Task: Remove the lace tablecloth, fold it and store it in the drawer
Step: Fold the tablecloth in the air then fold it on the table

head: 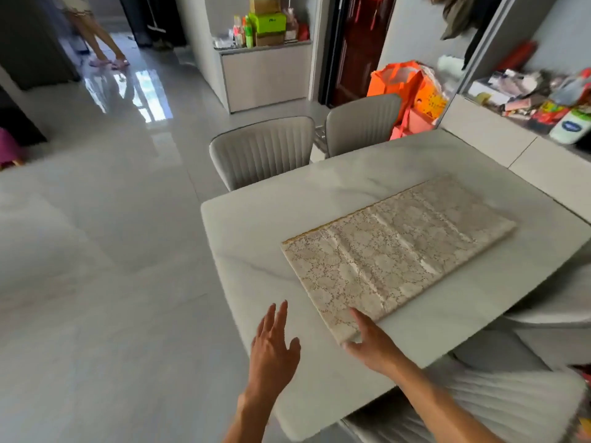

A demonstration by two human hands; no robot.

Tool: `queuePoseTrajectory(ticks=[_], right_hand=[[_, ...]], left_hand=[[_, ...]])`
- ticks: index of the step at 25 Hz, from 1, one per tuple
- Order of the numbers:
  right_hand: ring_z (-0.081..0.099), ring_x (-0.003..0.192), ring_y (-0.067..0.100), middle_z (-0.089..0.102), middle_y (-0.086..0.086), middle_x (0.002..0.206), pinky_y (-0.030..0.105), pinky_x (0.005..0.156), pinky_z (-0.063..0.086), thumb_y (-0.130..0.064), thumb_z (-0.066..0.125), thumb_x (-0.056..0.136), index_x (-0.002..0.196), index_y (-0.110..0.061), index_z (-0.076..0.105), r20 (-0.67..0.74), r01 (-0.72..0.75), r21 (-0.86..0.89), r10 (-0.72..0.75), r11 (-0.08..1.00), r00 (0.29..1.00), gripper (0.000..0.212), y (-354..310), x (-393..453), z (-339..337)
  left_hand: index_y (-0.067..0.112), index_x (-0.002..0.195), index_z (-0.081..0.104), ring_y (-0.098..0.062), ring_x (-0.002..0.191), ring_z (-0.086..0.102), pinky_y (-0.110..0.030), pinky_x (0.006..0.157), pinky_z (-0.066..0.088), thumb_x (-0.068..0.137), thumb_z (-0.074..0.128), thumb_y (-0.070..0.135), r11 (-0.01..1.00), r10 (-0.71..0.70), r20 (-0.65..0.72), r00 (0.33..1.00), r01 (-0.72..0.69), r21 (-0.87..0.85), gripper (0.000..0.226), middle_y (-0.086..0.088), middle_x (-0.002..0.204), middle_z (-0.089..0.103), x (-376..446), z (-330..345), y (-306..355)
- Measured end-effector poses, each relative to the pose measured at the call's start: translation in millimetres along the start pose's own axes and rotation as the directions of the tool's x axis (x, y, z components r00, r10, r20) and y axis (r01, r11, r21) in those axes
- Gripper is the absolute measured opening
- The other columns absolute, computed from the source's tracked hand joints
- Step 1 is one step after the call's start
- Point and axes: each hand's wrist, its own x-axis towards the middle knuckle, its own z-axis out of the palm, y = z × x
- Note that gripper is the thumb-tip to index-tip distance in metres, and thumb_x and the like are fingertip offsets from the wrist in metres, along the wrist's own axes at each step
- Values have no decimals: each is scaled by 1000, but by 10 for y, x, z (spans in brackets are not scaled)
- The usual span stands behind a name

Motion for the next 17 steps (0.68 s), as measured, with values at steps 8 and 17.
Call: queuePoseTrajectory(ticks=[8,17], right_hand=[[38,139,18,30,-4,159,31,111,35,-23,59,88,152,-28,25,-120,-229,237,262,944,958,73,-472,134,400],[58,71,24,60,8,89,37,65,47,-16,65,87,141,-8,40,-75,-311,893,788,326,611,60,-218,790,431]], left_hand=[[25,153,20,-15,148,19,-35,119,22,95,50,26,951,100,352,931,-194,241,67,2,161,23,631,-639,-567],[32,137,44,-13,116,58,-27,103,38,91,52,26,869,161,474,866,-352,348,47,9,128,62,1875,-640,-355]])
